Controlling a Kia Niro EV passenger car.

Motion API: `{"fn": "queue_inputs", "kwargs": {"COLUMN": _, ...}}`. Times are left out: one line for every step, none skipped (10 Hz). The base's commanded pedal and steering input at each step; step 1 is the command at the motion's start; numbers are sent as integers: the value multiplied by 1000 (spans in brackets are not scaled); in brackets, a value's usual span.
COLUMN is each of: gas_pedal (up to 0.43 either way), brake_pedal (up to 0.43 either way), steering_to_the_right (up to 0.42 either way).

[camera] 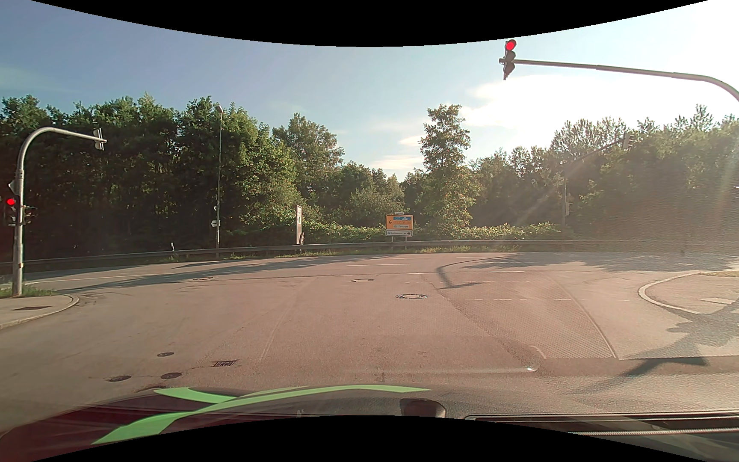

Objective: Follow the waypoints while adhering to traffic rules and regulations

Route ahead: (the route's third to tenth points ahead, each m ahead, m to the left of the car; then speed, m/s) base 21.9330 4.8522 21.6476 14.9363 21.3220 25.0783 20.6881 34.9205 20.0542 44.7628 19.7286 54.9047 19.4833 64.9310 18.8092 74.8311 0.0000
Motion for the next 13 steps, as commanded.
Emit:
{"fn": "queue_inputs", "kwargs": {"gas_pedal": 0, "brake_pedal": 189, "steering_to_the_right": 12}}
{"fn": "queue_inputs", "kwargs": {"gas_pedal": 0, "brake_pedal": 189, "steering_to_the_right": 12}}
{"fn": "queue_inputs", "kwargs": {"gas_pedal": 0, "brake_pedal": 189, "steering_to_the_right": 12}}
{"fn": "queue_inputs", "kwargs": {"gas_pedal": 0, "brake_pedal": 195, "steering_to_the_right": 12}}
{"fn": "queue_inputs", "kwargs": {"gas_pedal": 0, "brake_pedal": 189, "steering_to_the_right": 12}}
{"fn": "queue_inputs", "kwargs": {"gas_pedal": 0, "brake_pedal": 189, "steering_to_the_right": 12}}
{"fn": "queue_inputs", "kwargs": {"gas_pedal": 0, "brake_pedal": 189, "steering_to_the_right": 12}}
{"fn": "queue_inputs", "kwargs": {"gas_pedal": 0, "brake_pedal": 189, "steering_to_the_right": 12}}
{"fn": "queue_inputs", "kwargs": {"gas_pedal": 0, "brake_pedal": 189, "steering_to_the_right": 12}}
{"fn": "queue_inputs", "kwargs": {"gas_pedal": 0, "brake_pedal": 189, "steering_to_the_right": 12}}
{"fn": "queue_inputs", "kwargs": {"gas_pedal": 0, "brake_pedal": 189, "steering_to_the_right": 12}}
{"fn": "queue_inputs", "kwargs": {"gas_pedal": 0, "brake_pedal": 195, "steering_to_the_right": 12}}
{"fn": "queue_inputs", "kwargs": {"gas_pedal": 0, "brake_pedal": 189, "steering_to_the_right": 12}}
